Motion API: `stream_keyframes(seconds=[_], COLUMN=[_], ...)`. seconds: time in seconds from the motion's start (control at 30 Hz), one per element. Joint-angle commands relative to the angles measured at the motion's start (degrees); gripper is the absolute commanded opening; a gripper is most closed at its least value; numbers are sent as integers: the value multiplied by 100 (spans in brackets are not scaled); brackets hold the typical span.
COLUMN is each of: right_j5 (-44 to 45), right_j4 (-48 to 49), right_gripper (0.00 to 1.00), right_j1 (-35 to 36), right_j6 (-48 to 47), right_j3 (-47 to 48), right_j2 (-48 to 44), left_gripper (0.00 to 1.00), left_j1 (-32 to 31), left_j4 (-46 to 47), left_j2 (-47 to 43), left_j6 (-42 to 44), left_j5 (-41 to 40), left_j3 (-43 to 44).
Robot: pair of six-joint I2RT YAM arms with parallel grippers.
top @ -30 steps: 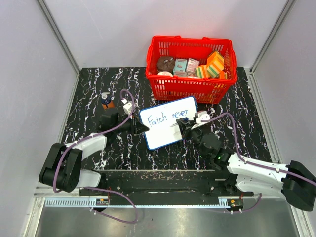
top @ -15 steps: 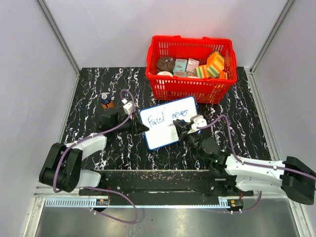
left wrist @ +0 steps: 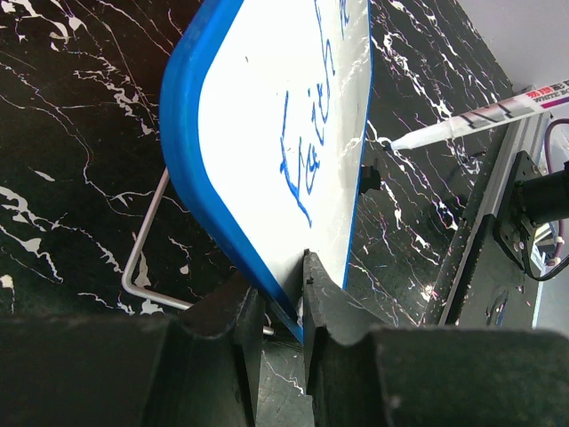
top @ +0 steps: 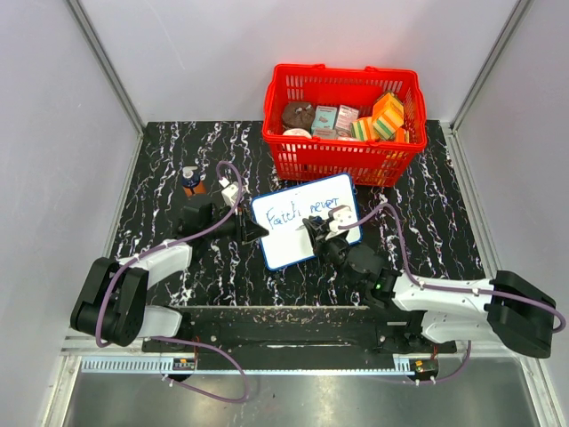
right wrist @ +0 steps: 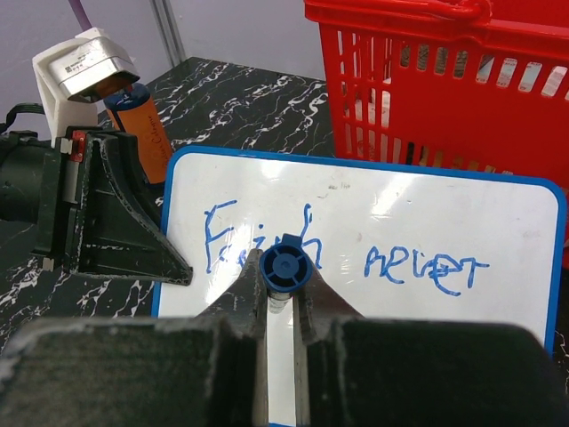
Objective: Write a sentence on the whiteboard
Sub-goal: Write with the whiteboard marker on the whiteboard.
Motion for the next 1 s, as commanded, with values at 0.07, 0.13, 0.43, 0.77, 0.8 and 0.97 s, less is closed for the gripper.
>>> stream_keyframes(seconds=[0.07, 0.13, 0.43, 0.77, 0.8, 0.97], right_j5=[-13, 22, 382, 567, 584, 663], right_j4=[335, 353, 424, 599, 608, 617], right_gripper=[0, 0, 0, 0, 0, 0], right_j1=[33, 33, 33, 24, 24, 24], right_j6=[106, 106, 299, 167, 167, 167], right_j3=[311, 311, 399, 548, 583, 724], right_j2=[185, 273, 589, 738, 826, 1029], left_gripper=[0, 0, 0, 0, 0, 0], left_j1=[30, 30, 30, 30, 30, 30], left_j4=[43, 43, 61, 61, 61, 61], left_j2=[-33, -33, -33, -33, -33, -42], left_j6=[787, 787, 787, 787, 787, 787], left_j5=[-606, -606, -598, -598, -598, -589], left_j3=[56, 56, 47, 47, 56, 56])
